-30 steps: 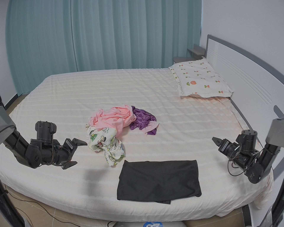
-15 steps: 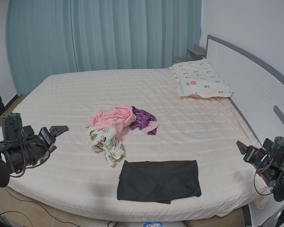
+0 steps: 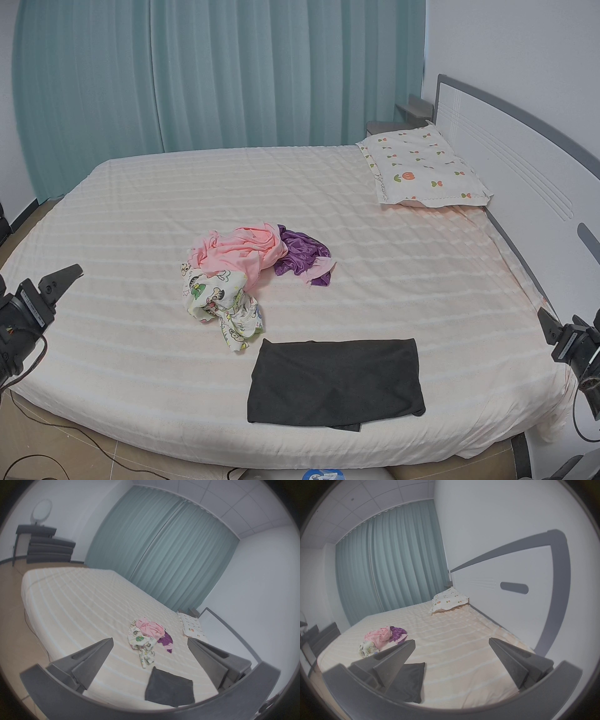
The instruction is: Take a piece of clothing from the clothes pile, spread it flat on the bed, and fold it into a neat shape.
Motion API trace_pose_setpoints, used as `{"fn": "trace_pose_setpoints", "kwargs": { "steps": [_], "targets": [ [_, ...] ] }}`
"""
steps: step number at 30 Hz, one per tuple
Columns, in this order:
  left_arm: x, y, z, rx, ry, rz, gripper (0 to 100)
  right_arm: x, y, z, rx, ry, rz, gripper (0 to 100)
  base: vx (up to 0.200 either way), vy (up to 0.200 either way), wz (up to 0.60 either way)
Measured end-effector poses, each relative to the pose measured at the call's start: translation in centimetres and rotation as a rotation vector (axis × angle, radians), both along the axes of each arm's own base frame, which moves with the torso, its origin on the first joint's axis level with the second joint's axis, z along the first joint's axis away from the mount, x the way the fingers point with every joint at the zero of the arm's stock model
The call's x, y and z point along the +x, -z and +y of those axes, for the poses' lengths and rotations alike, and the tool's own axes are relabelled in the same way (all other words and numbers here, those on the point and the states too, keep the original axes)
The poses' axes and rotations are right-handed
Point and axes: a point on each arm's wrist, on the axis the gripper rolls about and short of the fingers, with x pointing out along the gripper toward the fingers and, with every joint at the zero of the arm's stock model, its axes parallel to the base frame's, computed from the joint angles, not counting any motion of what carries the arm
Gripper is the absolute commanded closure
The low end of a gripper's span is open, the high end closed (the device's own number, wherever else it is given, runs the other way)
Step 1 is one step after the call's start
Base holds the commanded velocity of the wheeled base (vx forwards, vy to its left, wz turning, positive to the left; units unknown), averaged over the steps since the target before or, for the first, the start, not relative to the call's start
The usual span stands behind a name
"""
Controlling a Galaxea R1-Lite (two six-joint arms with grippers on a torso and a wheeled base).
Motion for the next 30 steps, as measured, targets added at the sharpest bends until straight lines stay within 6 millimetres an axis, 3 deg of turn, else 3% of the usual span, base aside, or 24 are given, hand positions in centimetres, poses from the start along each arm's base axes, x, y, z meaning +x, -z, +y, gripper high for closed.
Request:
{"fn": "trace_pose_setpoints", "kwargs": {
  "steps": [17, 30],
  "targets": [
    [-8.9, -0.5, 1.4, 0.382, -0.169, -0.134, 0, -7.2, -1.7, -1.7, -0.254, 0.124, 0.038, 0, 0.0, 0.0, 0.0],
    [-14.2, 1.2, 2.0, 0.571, -0.212, -0.216, 0, -13.1, -0.1, -1.3, -0.437, 0.093, 0.006, 0, 0.0, 0.0, 0.0]
  ]
}}
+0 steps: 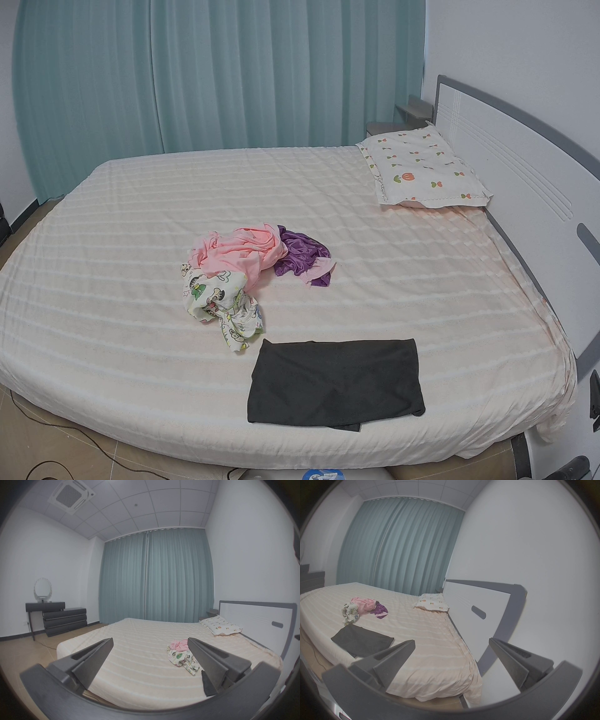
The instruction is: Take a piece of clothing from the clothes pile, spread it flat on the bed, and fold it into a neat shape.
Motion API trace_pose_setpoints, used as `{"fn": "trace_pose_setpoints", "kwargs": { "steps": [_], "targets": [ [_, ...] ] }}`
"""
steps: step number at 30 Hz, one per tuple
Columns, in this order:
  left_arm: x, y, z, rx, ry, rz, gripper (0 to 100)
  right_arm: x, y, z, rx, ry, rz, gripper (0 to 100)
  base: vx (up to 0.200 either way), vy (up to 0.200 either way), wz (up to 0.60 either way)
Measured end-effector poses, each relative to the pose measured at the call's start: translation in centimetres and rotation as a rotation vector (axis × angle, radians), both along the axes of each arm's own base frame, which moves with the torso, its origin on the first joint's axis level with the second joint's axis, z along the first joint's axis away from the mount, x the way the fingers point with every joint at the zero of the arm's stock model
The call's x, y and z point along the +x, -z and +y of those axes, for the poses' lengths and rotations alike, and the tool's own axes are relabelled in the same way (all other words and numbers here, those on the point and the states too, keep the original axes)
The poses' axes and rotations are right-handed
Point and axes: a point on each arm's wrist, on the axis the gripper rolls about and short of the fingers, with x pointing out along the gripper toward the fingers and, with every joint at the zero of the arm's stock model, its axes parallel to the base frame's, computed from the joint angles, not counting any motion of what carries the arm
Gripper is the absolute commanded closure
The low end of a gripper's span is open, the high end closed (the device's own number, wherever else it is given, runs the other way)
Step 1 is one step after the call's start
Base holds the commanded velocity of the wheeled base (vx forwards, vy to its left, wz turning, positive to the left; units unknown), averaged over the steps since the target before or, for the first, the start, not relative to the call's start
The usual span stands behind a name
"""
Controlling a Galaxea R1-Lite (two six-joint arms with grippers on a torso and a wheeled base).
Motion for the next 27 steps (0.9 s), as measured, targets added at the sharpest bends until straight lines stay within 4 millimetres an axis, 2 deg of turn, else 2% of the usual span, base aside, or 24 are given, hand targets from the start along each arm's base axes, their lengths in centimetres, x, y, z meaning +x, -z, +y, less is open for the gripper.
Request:
{"fn": "trace_pose_setpoints", "kwargs": {
  "steps": [7, 10, 20, 27],
  "targets": [
    [-2.1, 1.5, -0.2, 0.069, -0.076, -0.006, 0, -1.4, -0.1, 0.0, -0.033, -0.056, -0.082, 0, 0.0, 0.0, 0.0],
    [-2.4, 2.0, -0.3, 0.072, -0.09, -0.016, 0, -1.6, 0.5, 0.0, -0.035, -0.076, -0.091, 0, 0.0, 0.0, 0.0],
    [-1.4, 5.6, -0.4, 0.106, -0.08, 0.079, 0, -1.1, 2.9, -0.1, -0.022, -0.088, -0.066, 0, 0.0, 0.0, 0.0],
    [-0.4, 8.9, -0.5, 0.124, -0.002, 0.164, 0, -0.4, 4.4, -0.1, 0.058, -0.111, -0.074, 0, 0.0, 0.0, 0.0]
  ]
}}
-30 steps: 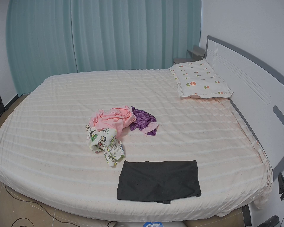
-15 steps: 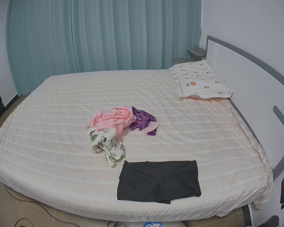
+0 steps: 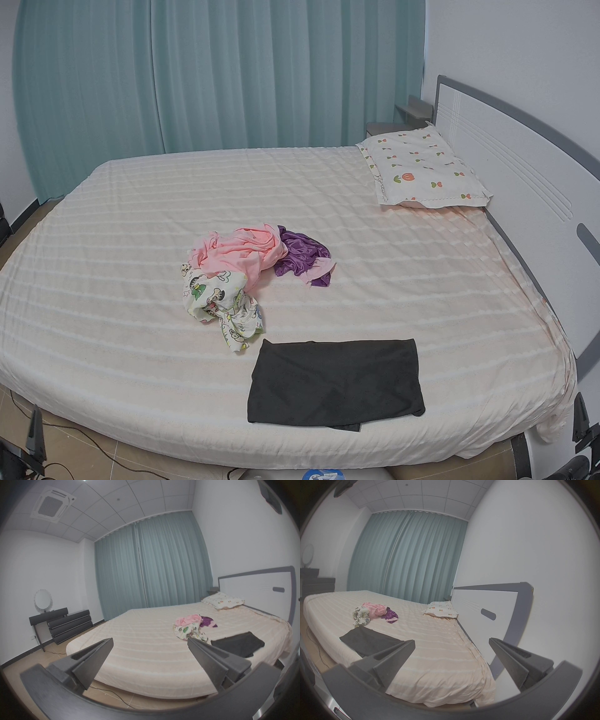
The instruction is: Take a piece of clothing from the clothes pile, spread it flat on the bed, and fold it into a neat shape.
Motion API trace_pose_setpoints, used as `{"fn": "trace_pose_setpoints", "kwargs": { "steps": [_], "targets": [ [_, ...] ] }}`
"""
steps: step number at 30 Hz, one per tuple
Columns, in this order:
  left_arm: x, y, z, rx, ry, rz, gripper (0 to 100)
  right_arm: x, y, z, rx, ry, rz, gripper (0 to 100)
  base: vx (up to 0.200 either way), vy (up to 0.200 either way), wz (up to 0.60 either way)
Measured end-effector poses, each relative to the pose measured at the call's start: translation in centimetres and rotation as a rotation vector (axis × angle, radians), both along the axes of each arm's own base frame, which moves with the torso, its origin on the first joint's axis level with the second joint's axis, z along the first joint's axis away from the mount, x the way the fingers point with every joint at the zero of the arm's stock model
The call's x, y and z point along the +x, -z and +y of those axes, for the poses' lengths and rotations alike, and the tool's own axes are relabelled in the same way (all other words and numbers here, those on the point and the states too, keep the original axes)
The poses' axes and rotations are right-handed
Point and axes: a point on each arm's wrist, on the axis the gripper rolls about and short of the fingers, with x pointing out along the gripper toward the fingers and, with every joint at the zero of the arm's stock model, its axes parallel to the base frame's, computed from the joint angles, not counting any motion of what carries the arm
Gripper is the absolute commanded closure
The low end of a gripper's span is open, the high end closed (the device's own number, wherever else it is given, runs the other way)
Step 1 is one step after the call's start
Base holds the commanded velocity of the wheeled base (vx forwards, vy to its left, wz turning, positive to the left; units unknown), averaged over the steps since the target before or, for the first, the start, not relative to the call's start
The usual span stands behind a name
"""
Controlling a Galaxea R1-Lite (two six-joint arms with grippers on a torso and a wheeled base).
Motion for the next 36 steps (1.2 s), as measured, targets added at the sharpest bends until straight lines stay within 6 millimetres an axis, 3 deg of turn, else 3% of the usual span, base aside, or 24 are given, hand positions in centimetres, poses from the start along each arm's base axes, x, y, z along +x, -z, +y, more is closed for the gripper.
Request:
{"fn": "trace_pose_setpoints", "kwargs": {
  "steps": [11, 21, 36],
  "targets": [
    [0.6, 1.6, -0.4, -0.05, 0.186, 0.011, 0, 0.2, 0.7, 0.0, 0.169, -0.018, -0.02, 0, 0.0, 0.0, 0.0],
    [0.8, 1.9, -0.6, -0.143, 0.261, -0.01, 0, 0.3, 0.8, 0.4, 0.332, -0.192, -0.024, 0, 0.0, 0.0, 0.0],
    [1.0, 2.0, -0.9, -0.157, 0.403, -0.006, 0, 0.3, 0.8, 0.5, 0.321, -0.226, -0.011, 0, 0.0, 0.0, 0.0]
  ]
}}
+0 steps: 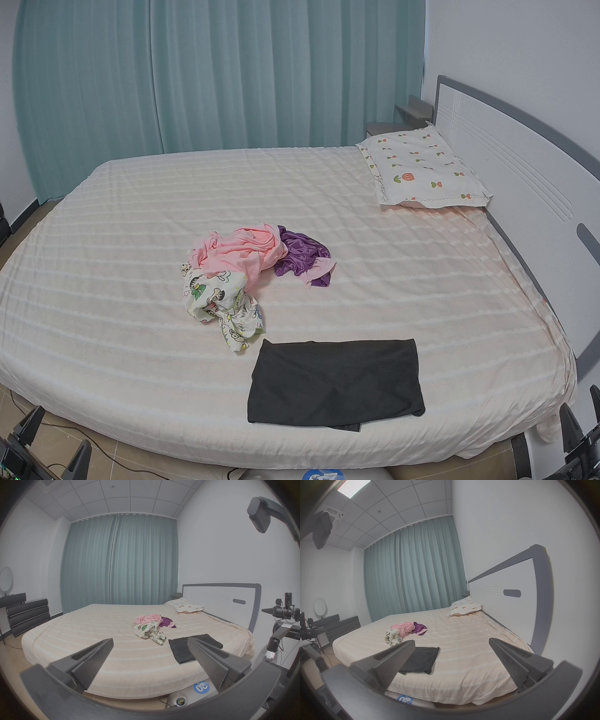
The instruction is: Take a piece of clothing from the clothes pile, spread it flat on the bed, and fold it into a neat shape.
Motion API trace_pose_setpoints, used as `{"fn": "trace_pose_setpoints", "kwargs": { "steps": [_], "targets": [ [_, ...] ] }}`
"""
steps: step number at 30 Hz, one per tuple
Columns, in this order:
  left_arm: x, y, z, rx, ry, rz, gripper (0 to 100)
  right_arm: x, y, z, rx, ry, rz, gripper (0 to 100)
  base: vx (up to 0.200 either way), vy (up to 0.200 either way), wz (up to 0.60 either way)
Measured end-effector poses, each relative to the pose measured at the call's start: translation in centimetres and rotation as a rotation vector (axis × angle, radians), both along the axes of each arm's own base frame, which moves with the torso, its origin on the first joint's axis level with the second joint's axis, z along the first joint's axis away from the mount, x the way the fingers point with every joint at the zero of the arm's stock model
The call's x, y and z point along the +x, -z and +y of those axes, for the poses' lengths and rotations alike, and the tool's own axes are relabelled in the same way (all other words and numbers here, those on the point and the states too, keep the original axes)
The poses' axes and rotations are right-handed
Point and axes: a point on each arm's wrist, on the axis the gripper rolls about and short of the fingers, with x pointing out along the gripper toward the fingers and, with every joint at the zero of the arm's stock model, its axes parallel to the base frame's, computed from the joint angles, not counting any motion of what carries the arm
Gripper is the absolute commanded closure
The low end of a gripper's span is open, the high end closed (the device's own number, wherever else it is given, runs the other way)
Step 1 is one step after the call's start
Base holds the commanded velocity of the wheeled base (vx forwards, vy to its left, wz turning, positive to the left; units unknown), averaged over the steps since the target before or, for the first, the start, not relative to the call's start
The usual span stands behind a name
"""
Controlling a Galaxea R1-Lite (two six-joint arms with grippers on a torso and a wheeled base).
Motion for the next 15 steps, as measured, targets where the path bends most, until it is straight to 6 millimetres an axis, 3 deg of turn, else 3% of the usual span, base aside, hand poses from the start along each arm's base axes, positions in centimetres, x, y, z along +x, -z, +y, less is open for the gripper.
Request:
{"fn": "trace_pose_setpoints", "kwargs": {
  "steps": [10, 15],
  "targets": [
    [0.11, 0.13, 0.46, 0.061, -0.205, -0.013, 0, 0.03, -0.54, -0.04, -0.238, 0.025, -0.061, 0, 0.0, 0.0, 0.0],
    [0.15, 0.18, 0.52, 0.085, -0.231, -0.017, 0, 0.07, -0.14, -0.03, -0.192, 0.017, -0.027, 0, 0.0, 0.0, 0.0]
  ]
}}
